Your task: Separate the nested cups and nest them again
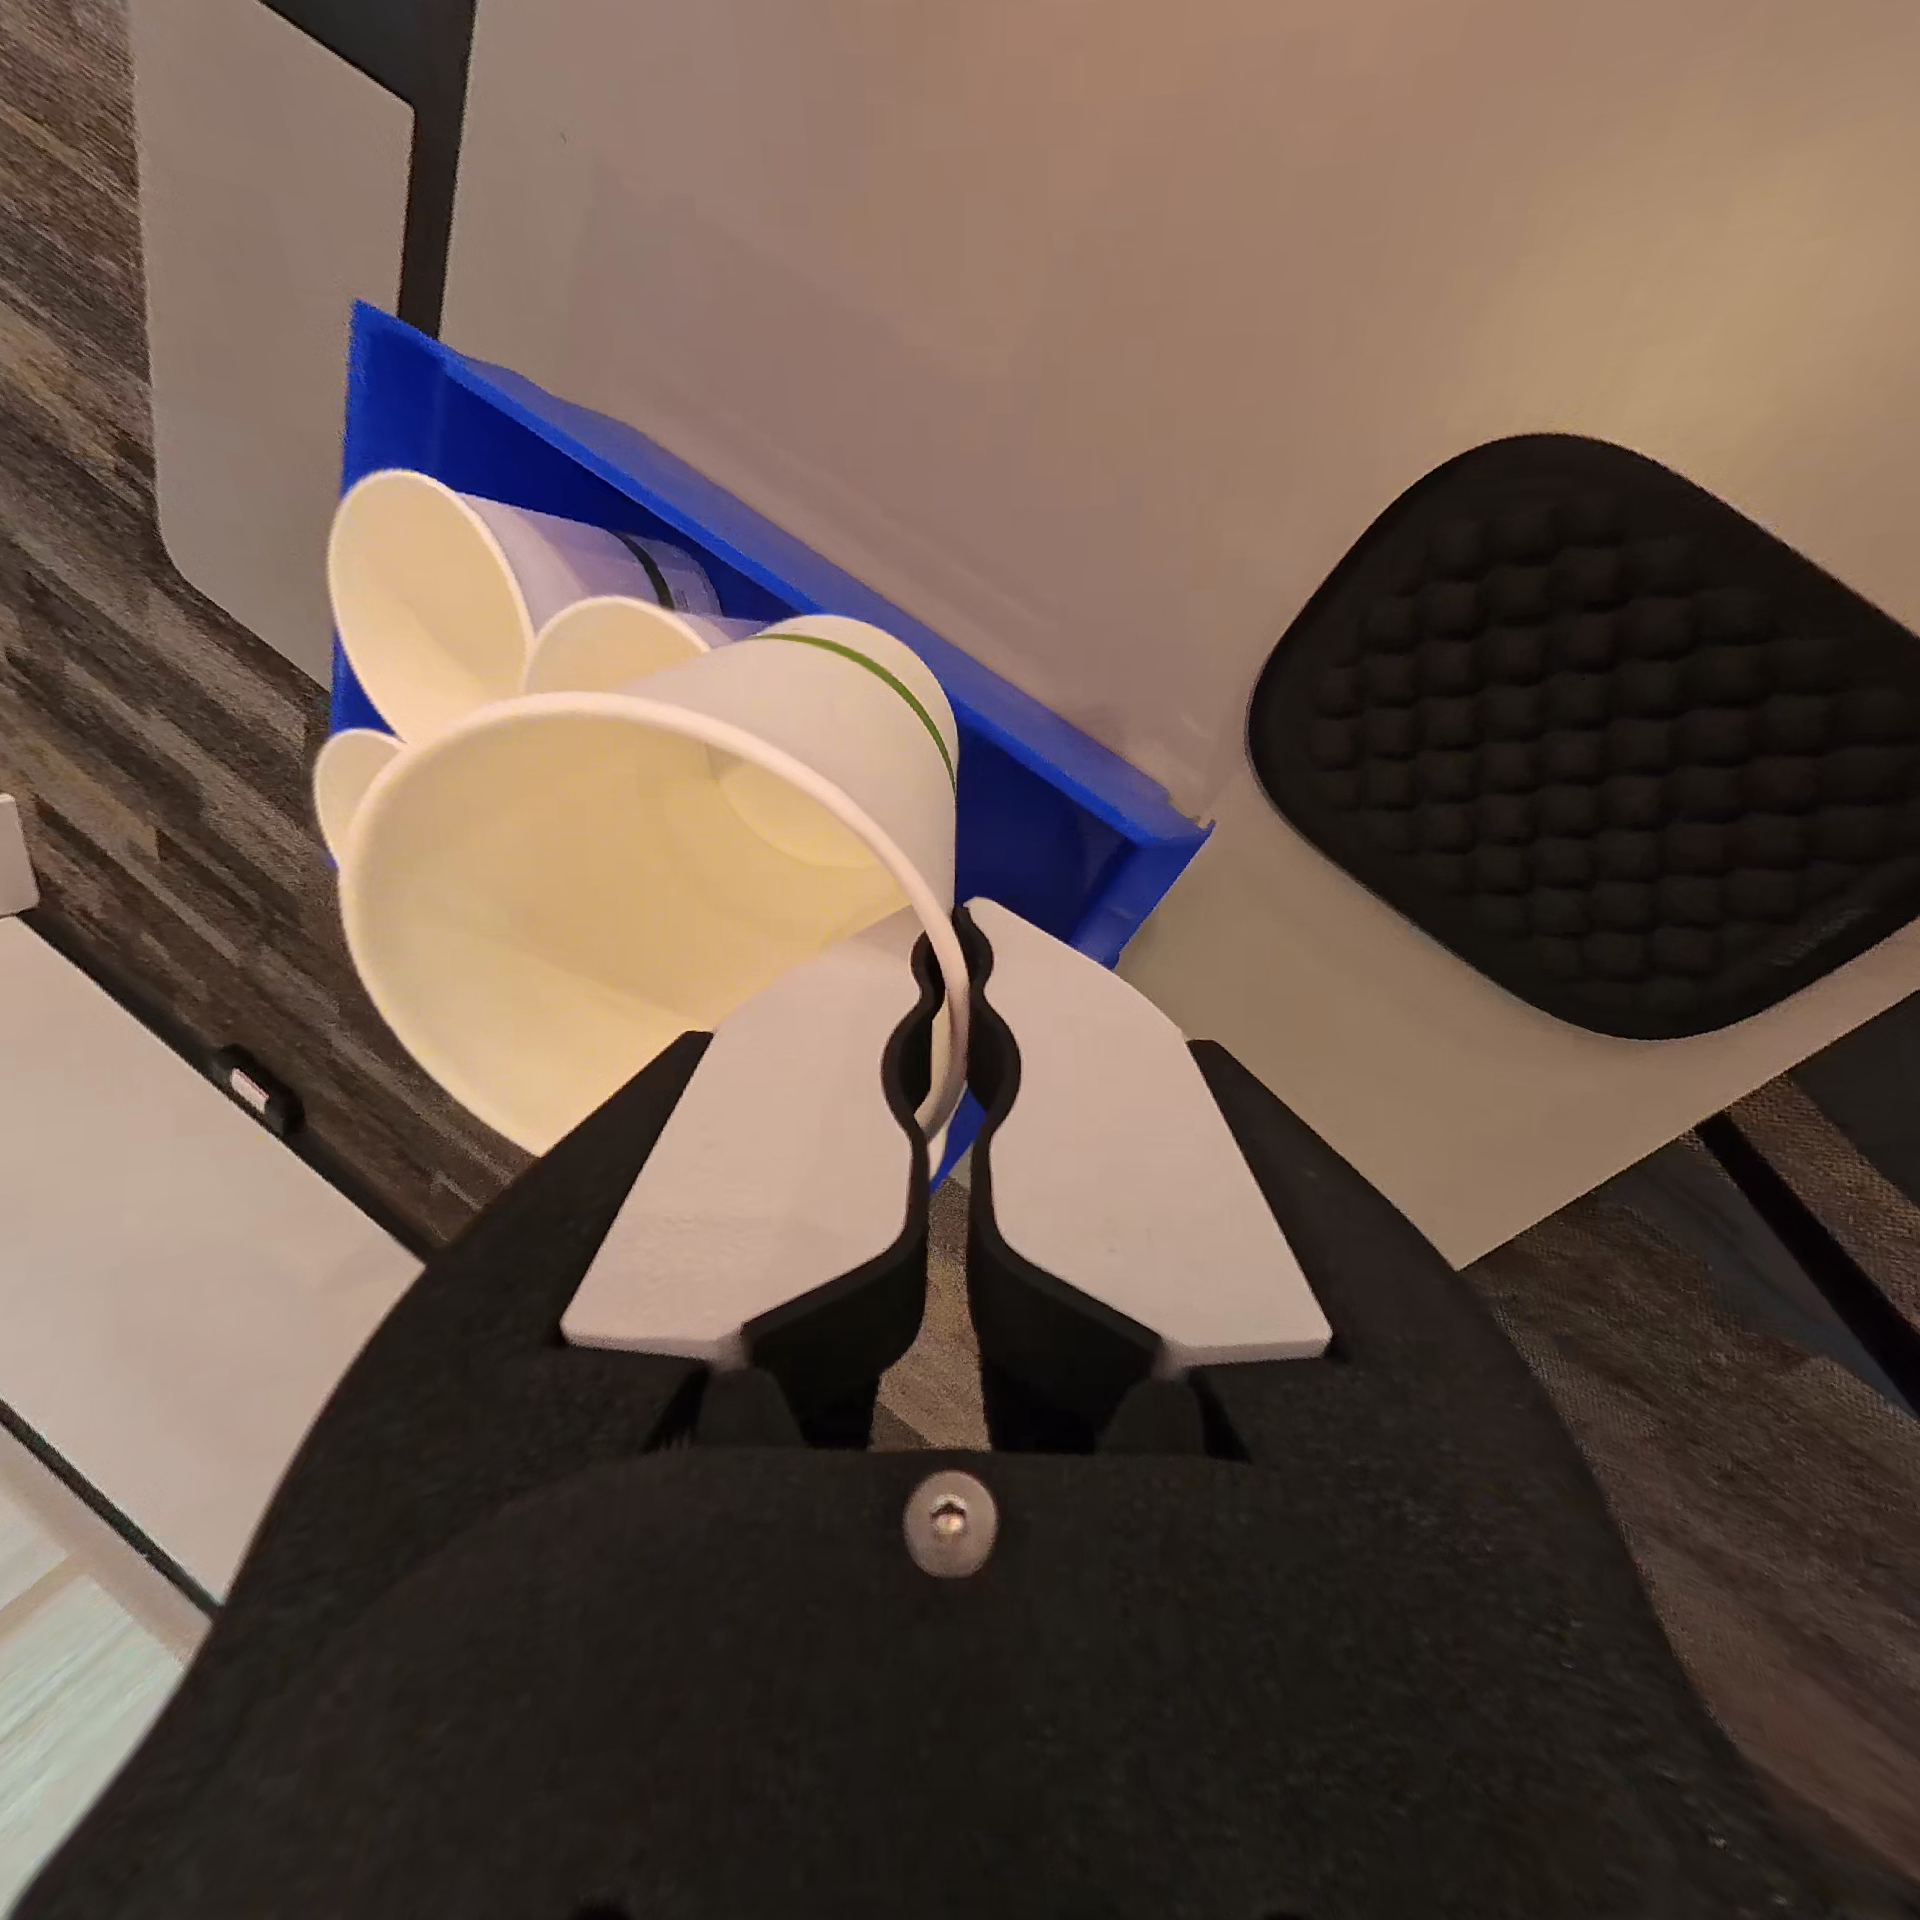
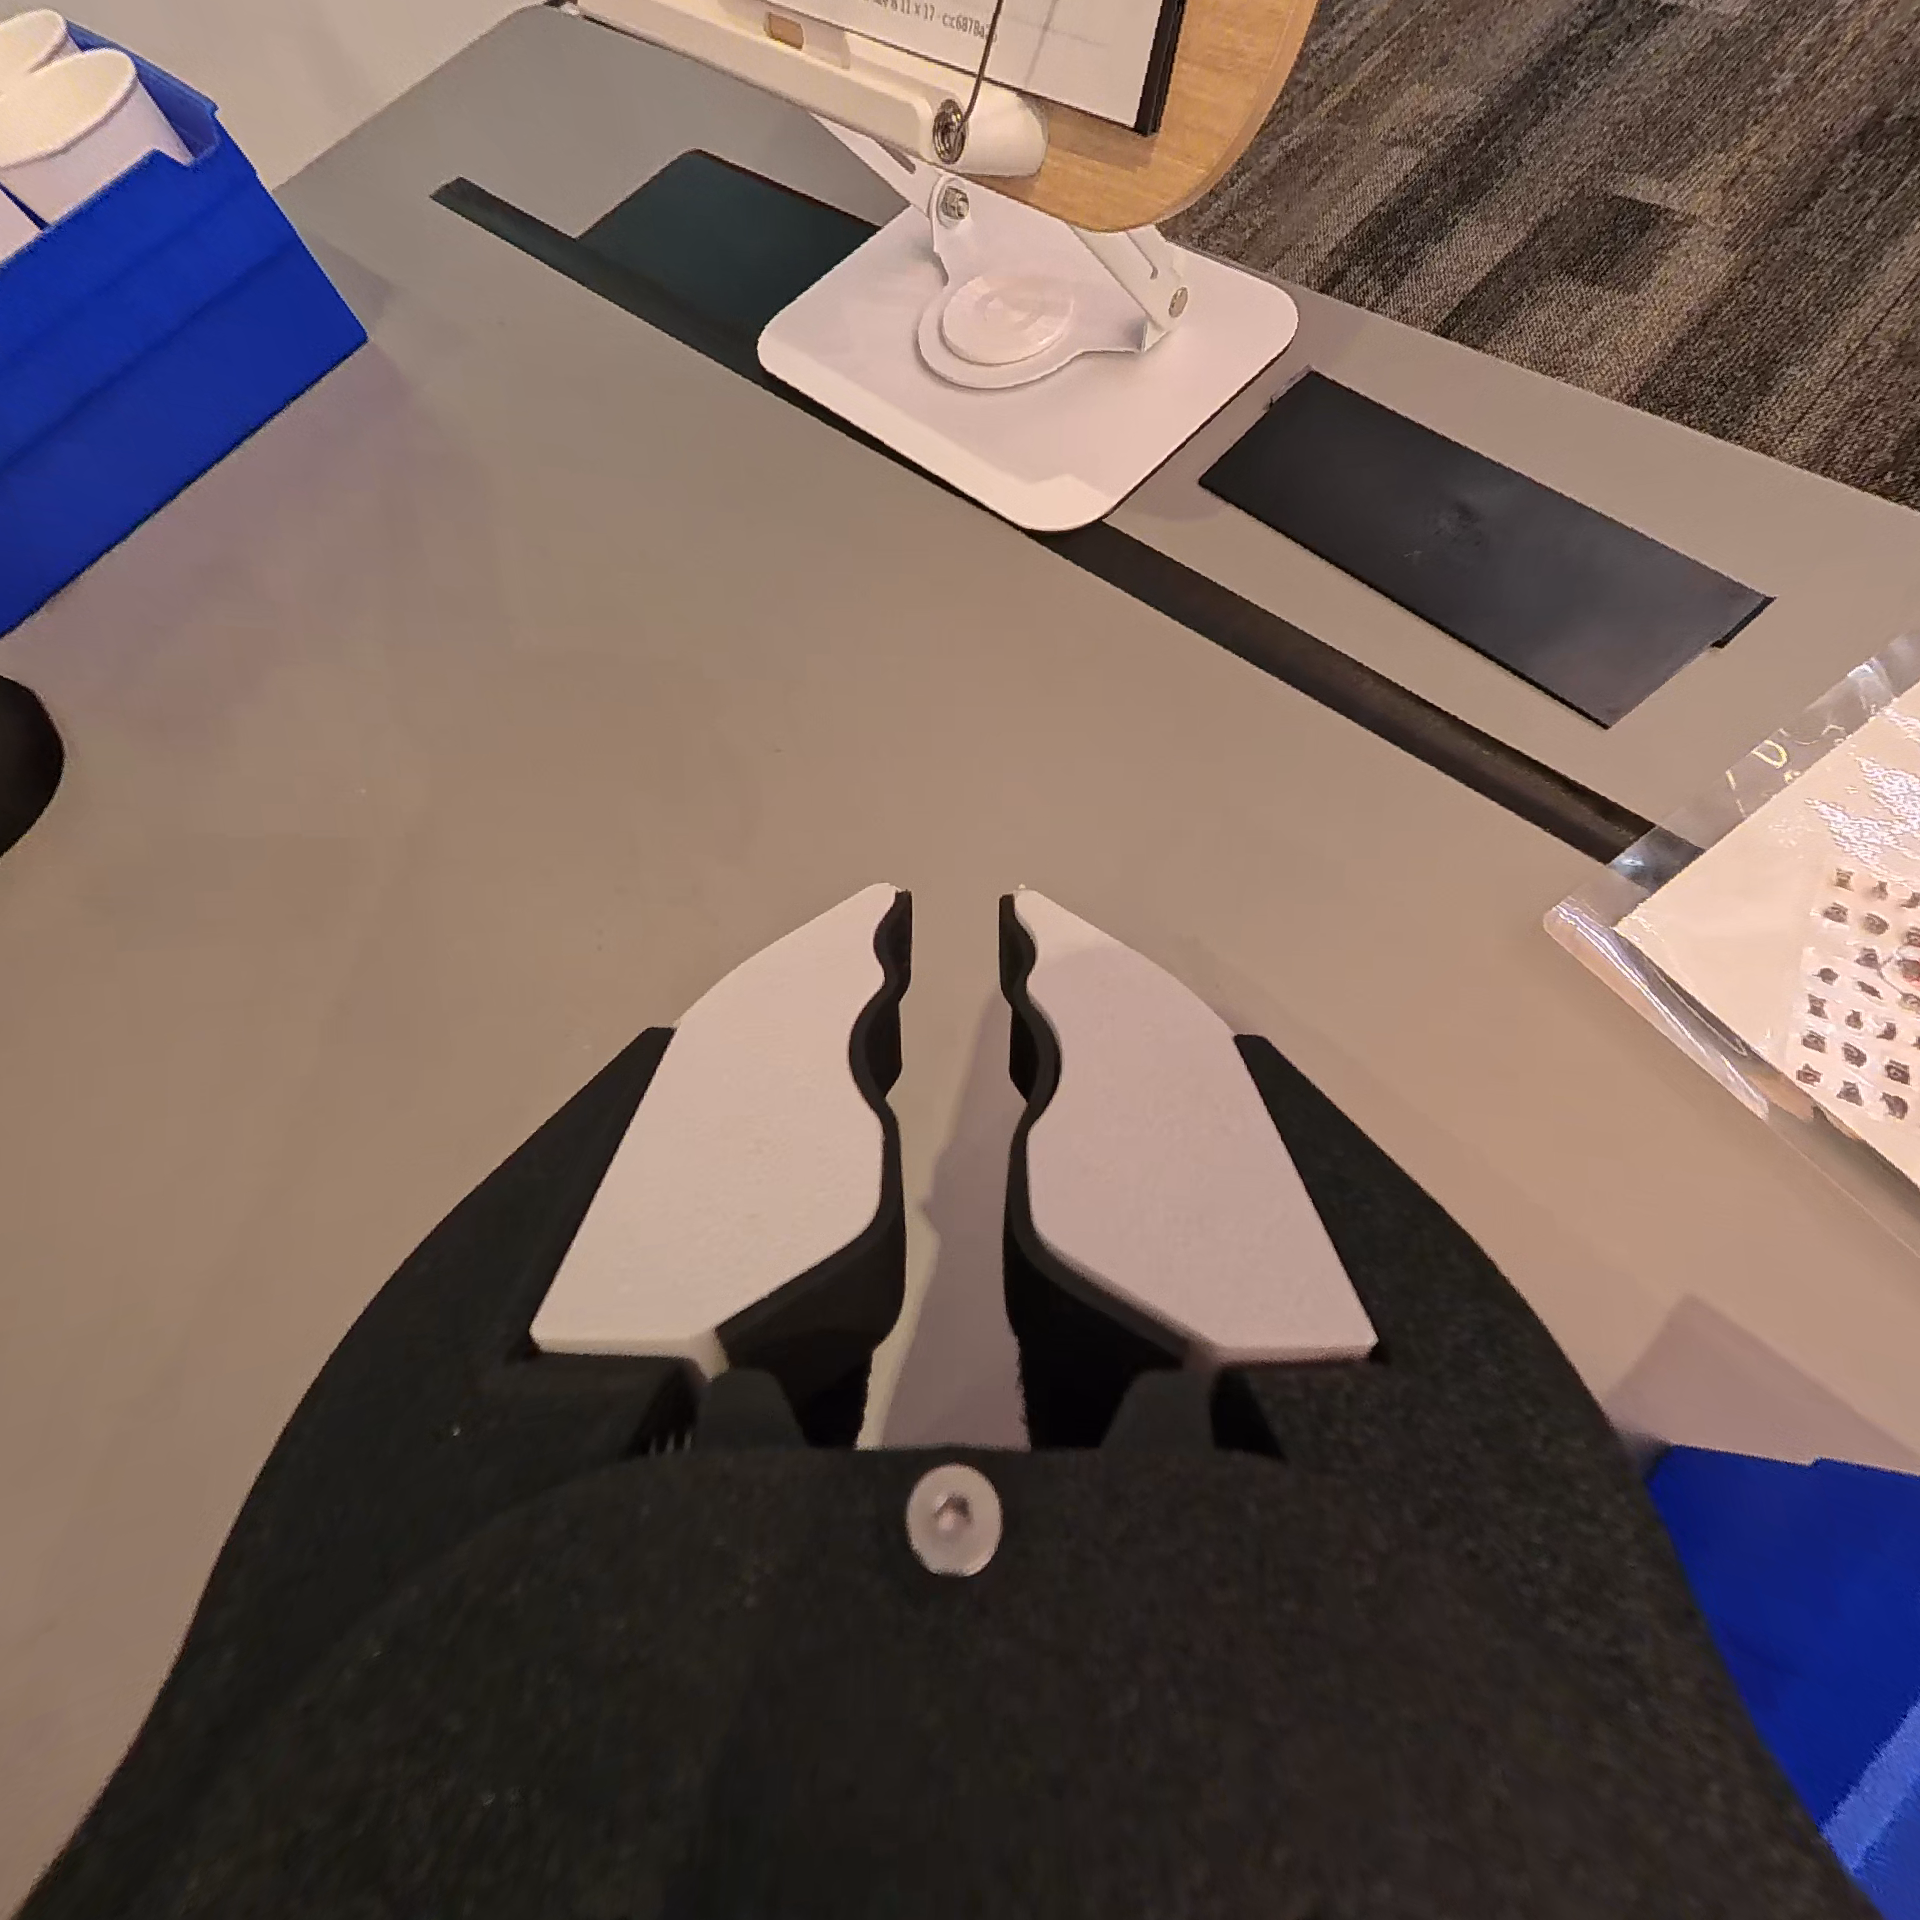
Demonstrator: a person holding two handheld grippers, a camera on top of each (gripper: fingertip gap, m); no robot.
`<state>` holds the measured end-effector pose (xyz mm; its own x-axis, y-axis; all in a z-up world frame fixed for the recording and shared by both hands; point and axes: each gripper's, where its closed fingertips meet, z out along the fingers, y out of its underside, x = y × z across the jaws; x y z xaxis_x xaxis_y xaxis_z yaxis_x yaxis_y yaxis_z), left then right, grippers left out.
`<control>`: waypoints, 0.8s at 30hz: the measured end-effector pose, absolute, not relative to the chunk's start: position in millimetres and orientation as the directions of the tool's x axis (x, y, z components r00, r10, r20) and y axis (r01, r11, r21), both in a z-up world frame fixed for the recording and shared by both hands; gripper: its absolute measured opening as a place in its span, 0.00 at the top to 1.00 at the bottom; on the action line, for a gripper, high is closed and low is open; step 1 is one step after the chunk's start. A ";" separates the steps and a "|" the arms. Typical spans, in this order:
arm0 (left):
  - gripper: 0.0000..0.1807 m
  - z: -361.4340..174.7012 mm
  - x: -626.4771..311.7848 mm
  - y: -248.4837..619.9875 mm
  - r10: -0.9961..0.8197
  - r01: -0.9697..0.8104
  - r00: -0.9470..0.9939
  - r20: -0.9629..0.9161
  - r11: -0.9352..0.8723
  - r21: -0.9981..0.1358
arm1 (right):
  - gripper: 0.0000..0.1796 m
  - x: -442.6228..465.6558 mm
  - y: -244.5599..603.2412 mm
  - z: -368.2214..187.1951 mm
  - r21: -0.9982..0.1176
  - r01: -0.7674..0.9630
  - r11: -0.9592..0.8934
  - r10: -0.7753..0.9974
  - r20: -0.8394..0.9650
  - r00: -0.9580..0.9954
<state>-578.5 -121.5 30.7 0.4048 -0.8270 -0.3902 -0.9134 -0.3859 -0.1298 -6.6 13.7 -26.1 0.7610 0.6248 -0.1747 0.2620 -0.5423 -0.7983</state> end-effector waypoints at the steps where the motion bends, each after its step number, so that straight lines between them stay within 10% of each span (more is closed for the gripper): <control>1: 1.00 33.9 -575.8 -121.3 -0.827 -0.916 0.400 -0.394 -0.380 -0.132 | 0.92 -6.2 13.4 -25.9 -0.798 0.260 -0.543 0.624 -0.177 0.761; 15: 1.00 71.1 -418.3 -103.7 -0.913 -0.967 0.136 -0.383 -0.038 -0.252 | 0.89 -75.8 -21.9 24.4 -0.882 0.292 -0.371 0.817 -0.160 0.555; 24: 1.00 57.4 -284.7 -105.0 -0.945 -0.930 -0.105 -0.311 0.204 -0.306 | 0.67 -197.9 -88.2 62.9 -0.948 0.304 -0.097 0.974 -0.027 0.226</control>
